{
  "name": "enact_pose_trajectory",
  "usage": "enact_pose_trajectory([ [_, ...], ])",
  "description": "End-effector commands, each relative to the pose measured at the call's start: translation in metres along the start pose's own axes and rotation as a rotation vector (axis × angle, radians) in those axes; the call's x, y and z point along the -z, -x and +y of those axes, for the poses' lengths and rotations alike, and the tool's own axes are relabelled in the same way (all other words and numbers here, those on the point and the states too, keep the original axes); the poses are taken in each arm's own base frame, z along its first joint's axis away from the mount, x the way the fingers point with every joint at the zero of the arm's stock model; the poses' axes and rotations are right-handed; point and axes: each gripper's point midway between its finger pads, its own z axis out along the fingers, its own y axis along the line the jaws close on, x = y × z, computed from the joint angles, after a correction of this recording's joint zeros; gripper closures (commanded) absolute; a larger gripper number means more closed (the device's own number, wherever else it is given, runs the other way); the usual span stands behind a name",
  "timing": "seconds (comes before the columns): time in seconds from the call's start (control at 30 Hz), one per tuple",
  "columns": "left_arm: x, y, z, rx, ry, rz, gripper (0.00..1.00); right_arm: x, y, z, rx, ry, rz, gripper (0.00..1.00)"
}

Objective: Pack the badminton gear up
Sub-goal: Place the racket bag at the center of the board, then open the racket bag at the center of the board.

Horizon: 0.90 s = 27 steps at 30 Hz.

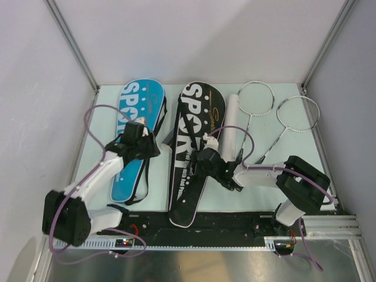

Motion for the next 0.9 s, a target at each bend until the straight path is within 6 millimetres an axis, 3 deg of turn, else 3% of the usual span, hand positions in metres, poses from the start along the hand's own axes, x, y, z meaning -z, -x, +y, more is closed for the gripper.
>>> enact_pose_trajectory([
  [0.0,0.041,0.04,0.013,0.101,-0.036,-0.233,0.41,0.008,0.025,0.029,-0.09,-0.048,-0.12,0.38],
  [0.17,0.09,0.072,0.057,0.187,0.083,-0.467,0.31,0.004,0.033,0.042,-0.066,-0.15,-0.181,0.39],
  [0.3,0.112,0.072,0.063,0.141,0.097,-0.538,0.06,-0.006,0.032,0.041,-0.023,-0.24,-0.199,0.38],
  [0.37,0.118,0.068,0.061,0.119,0.078,-0.554,0.02,-0.011,0.031,0.041,-0.011,-0.261,-0.2,0.38],
  [0.57,0.116,0.049,0.056,0.077,0.023,-0.542,0.0,-0.025,0.029,0.051,0.021,-0.282,-0.192,0.38],
  [0.73,0.107,0.032,0.057,0.065,-0.002,-0.518,0.0,-0.034,0.022,0.045,0.042,-0.335,-0.179,0.38],
  [0.87,0.106,0.03,0.057,0.111,-0.009,-0.521,0.0,-0.036,0.021,0.044,0.031,-0.349,-0.178,0.38],
])
